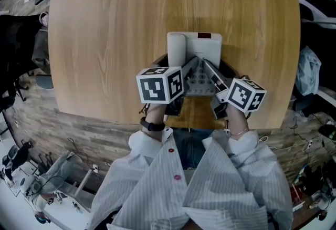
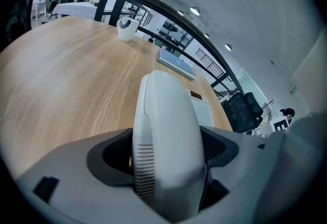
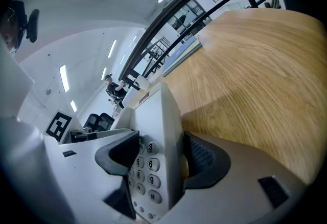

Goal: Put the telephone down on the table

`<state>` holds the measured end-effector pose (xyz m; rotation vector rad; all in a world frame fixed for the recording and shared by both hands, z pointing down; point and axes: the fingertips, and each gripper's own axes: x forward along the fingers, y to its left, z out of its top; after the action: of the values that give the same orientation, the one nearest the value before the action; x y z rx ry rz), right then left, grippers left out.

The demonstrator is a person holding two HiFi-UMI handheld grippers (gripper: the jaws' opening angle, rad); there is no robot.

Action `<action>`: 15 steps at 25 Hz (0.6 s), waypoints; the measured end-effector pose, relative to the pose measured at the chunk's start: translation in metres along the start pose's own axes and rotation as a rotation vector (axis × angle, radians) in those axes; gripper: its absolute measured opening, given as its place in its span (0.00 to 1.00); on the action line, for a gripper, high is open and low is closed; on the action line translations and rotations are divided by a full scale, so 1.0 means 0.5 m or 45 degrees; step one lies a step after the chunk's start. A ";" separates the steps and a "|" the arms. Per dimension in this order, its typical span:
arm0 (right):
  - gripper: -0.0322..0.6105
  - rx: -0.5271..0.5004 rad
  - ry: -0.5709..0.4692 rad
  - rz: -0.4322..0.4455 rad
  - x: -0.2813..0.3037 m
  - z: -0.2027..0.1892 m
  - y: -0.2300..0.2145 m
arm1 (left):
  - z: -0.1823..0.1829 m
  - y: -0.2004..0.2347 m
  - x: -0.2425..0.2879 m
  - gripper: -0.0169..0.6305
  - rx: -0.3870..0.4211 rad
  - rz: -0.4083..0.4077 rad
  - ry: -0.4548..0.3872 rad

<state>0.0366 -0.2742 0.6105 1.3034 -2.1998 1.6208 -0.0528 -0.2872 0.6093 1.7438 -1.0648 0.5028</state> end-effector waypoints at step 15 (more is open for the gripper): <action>0.48 -0.020 0.008 -0.004 0.011 -0.003 -0.022 | -0.010 0.004 0.027 0.64 -0.016 -0.022 0.011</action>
<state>0.0401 -0.2765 0.6220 1.2948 -2.2012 1.6011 -0.0468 -0.2886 0.6224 1.7375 -1.0439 0.4911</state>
